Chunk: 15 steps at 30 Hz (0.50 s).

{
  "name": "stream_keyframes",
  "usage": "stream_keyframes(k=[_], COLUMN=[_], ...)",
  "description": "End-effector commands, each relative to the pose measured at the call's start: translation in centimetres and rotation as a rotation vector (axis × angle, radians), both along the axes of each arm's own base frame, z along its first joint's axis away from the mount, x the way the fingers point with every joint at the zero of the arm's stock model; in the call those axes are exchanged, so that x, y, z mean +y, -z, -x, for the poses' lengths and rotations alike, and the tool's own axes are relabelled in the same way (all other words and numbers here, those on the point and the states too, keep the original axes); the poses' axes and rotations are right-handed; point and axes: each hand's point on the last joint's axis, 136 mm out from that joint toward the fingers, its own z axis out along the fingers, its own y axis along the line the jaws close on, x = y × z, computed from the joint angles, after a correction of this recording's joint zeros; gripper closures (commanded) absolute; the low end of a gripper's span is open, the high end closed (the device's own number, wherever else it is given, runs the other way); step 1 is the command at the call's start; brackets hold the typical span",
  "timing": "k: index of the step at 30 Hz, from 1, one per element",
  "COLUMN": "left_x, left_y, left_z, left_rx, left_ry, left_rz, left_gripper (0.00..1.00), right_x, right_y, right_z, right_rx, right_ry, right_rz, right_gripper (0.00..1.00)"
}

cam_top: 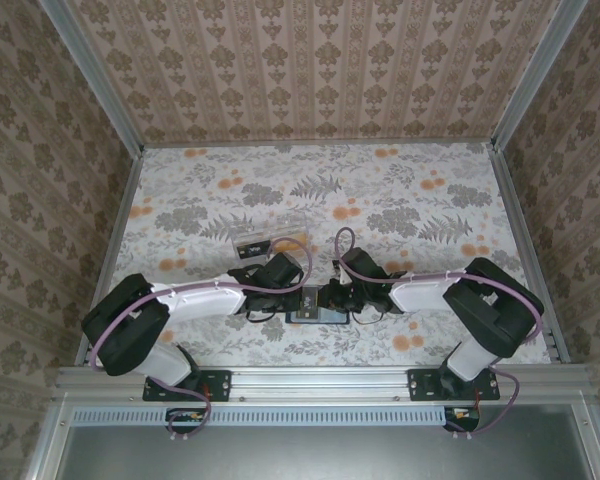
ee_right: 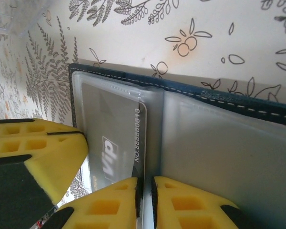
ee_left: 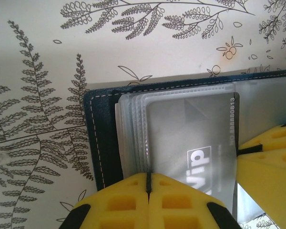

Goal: Take the credit cards out of the card holder

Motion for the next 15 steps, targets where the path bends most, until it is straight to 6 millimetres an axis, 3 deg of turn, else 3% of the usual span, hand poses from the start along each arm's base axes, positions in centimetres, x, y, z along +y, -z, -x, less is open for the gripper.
stream_keyframes(k=[1, 7, 15], left_x=[3.23, 3.14, 3.05], left_y=[3.31, 3.48, 3.56], left_z=[2.32, 2.42, 2.51], left_rx=[0.104, 0.108, 0.11], left_ry=[-0.011, -0.01, -0.008], left_rz=[-0.147, -0.142, -0.141], left_gripper=[1.0, 1.0, 1.0], right_x=[0.32, 0.91, 1.03], right_y=[0.67, 0.52, 0.1], right_z=[0.27, 0.29, 0.36], right_rx=[0.021, 0.028, 0.022], right_ry=[-0.019, -0.023, -0.021], right_rz=[0.012, -0.027, -0.049], right_gripper=[0.79, 0.8, 1.0])
